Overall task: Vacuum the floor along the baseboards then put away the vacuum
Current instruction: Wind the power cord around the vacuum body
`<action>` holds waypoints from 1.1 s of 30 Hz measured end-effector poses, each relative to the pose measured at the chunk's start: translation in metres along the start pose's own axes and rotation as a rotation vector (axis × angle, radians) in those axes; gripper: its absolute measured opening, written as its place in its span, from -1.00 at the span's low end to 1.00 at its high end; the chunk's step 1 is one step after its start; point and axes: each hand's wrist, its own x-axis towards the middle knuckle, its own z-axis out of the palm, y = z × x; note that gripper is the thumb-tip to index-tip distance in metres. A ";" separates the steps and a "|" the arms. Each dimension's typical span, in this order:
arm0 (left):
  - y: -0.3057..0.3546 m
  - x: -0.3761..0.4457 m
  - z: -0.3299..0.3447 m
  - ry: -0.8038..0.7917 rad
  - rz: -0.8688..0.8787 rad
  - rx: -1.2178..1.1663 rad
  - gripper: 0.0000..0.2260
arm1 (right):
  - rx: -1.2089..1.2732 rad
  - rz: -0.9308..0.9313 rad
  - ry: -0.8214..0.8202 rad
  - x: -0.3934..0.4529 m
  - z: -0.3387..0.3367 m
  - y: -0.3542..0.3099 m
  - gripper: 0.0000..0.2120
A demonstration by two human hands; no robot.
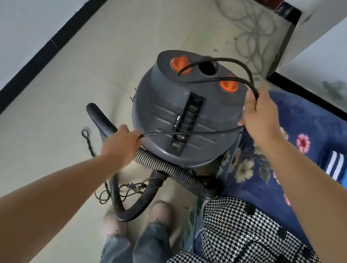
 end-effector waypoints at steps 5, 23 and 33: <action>-0.029 0.038 -0.108 0.232 0.008 0.009 -0.67 | -0.171 -0.184 -0.239 0.000 -0.003 -0.024 -0.69; 0.112 0.280 -0.154 0.111 0.029 0.273 -0.78 | -0.223 -0.141 -0.335 0.143 -0.021 0.081 -0.78; 0.183 0.324 -0.087 -0.314 0.030 0.380 -0.68 | -0.354 -0.187 -0.488 0.145 -0.013 0.174 -0.88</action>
